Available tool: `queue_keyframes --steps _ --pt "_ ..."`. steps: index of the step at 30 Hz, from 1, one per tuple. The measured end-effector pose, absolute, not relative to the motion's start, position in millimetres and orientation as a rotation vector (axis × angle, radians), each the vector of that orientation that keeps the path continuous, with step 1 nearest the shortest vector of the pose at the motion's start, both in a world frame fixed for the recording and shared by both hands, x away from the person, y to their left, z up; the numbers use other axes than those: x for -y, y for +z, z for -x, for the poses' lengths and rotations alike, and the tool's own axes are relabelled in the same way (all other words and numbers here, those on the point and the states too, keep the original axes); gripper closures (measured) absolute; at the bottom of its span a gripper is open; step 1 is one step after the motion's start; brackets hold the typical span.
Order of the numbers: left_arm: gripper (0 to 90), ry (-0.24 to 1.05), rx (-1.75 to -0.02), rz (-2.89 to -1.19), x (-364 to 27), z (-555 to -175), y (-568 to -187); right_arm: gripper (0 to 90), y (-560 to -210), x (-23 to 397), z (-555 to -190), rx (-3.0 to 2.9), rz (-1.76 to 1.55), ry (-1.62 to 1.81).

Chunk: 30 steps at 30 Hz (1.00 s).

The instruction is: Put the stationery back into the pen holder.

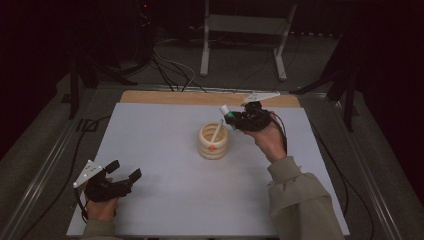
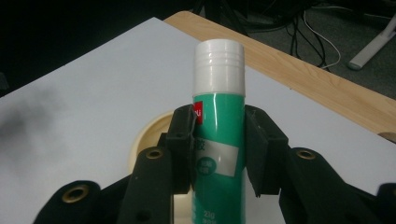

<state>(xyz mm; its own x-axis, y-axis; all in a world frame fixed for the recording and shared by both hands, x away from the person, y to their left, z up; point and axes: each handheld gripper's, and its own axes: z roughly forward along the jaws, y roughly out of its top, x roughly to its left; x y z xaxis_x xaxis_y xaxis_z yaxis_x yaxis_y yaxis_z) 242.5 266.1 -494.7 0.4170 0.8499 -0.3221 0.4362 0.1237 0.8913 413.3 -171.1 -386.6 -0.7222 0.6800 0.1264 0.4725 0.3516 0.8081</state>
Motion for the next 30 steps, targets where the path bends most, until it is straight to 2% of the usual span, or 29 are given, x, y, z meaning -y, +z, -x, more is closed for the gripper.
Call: queue_keyframes --steps 30 --pt "0.3 0.438 -1.196 -1.505 -266.2 -242.5 -495.1 66.4 -403.8 143.4 -418.2 -2.387 -1.049 1.341"
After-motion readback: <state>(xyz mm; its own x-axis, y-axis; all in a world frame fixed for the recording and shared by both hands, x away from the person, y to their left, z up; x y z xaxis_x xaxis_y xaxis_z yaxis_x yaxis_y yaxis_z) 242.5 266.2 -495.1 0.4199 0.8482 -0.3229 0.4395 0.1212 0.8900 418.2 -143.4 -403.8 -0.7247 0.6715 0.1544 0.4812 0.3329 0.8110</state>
